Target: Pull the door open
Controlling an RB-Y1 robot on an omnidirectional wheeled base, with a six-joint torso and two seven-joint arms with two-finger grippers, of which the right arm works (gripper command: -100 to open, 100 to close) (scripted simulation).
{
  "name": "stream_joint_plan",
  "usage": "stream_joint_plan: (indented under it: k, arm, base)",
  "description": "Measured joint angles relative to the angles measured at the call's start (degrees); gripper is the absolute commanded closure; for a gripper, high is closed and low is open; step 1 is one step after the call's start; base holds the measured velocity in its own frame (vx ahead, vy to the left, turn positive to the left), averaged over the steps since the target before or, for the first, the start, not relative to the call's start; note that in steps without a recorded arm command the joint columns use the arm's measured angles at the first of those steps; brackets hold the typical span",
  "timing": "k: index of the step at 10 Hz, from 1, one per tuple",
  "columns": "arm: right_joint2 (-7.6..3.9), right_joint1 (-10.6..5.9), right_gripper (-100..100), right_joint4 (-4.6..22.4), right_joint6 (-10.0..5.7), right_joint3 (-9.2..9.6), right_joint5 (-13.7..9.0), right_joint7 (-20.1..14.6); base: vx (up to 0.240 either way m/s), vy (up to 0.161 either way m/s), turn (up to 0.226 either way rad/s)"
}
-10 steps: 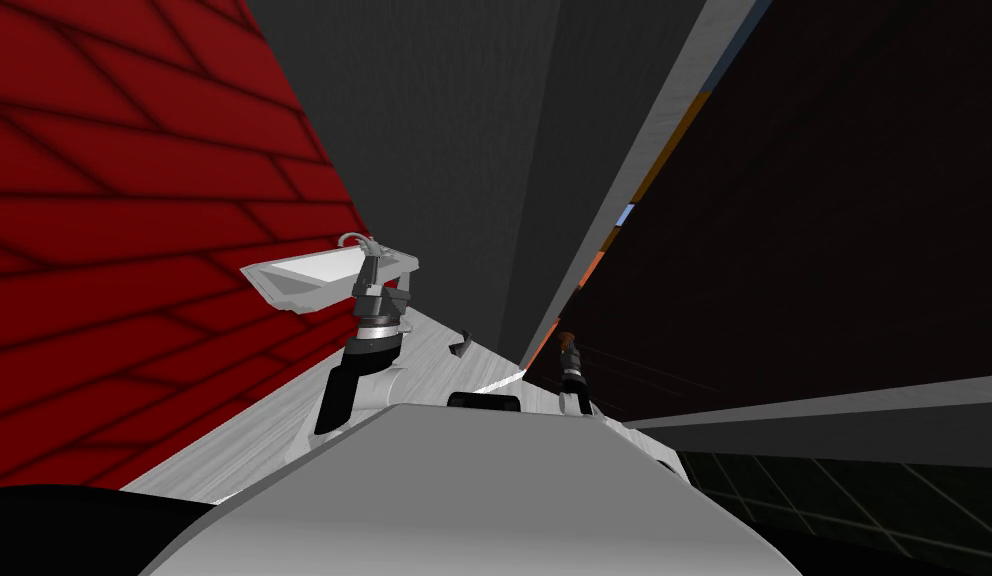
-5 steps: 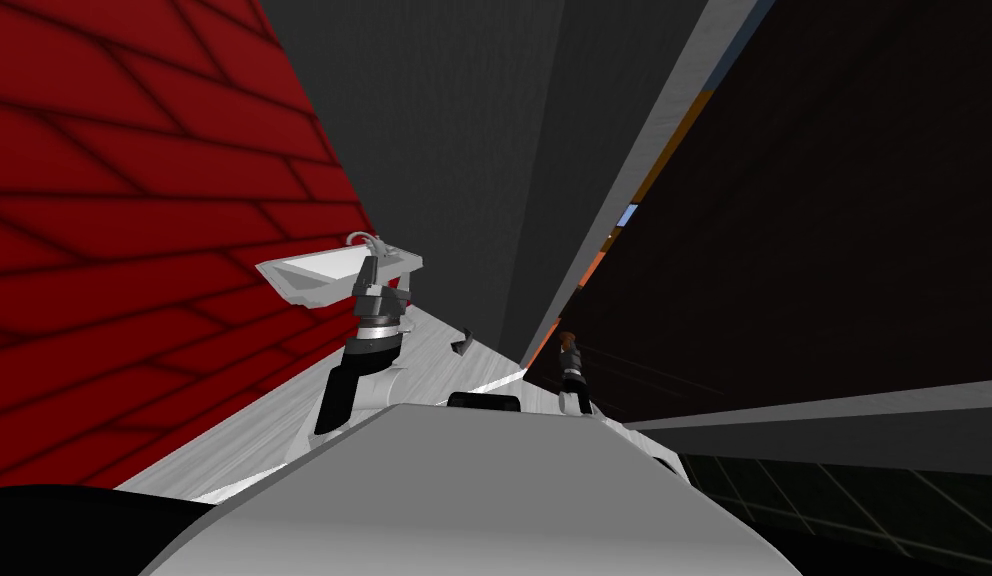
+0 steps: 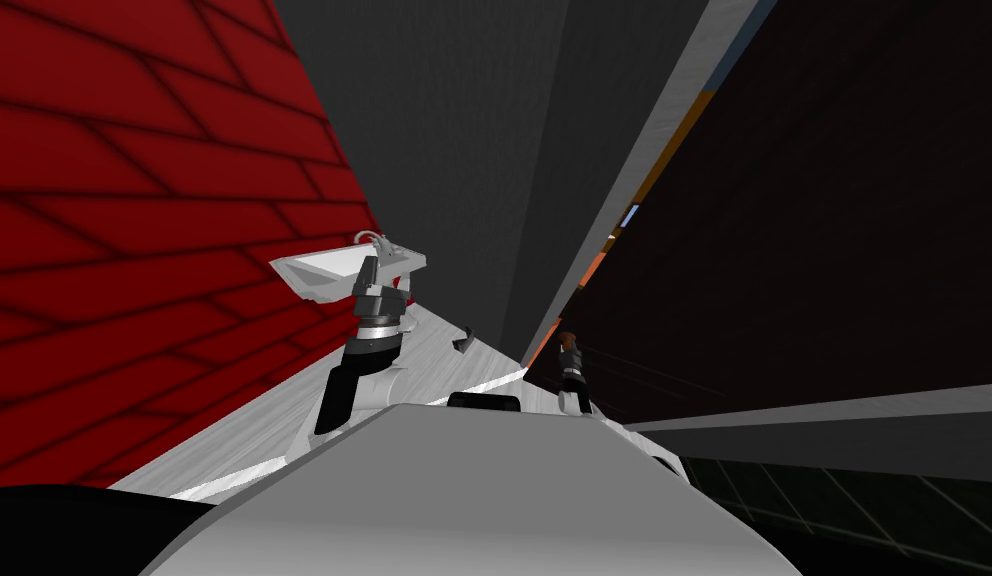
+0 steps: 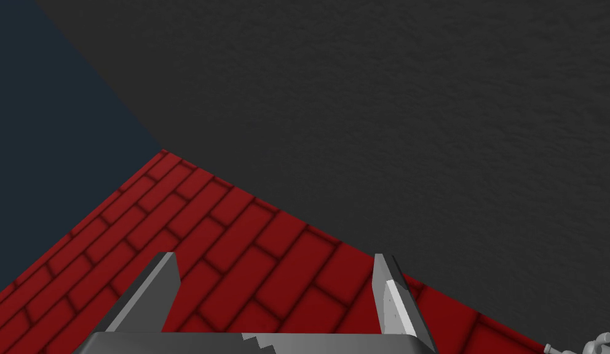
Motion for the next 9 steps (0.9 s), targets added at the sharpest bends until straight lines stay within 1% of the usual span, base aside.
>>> stream_joint_plan:
  k: [1,5,9]
  arm:
    - [-0.05,-0.26,100,0.5,-0.2,0.17,-0.2,-1.2]
    - [-0.18,-0.38,100,0.5,-0.26,0.95,-1.6,-6.1]
    - [-0.43,-0.66,100,0.7,-0.41,1.96,-3.2,-11.9]
  base:
    - [-0.034,-0.009,0.036]
    - [-0.029,-0.008,0.029]
    - [-0.04,-0.008,0.036]
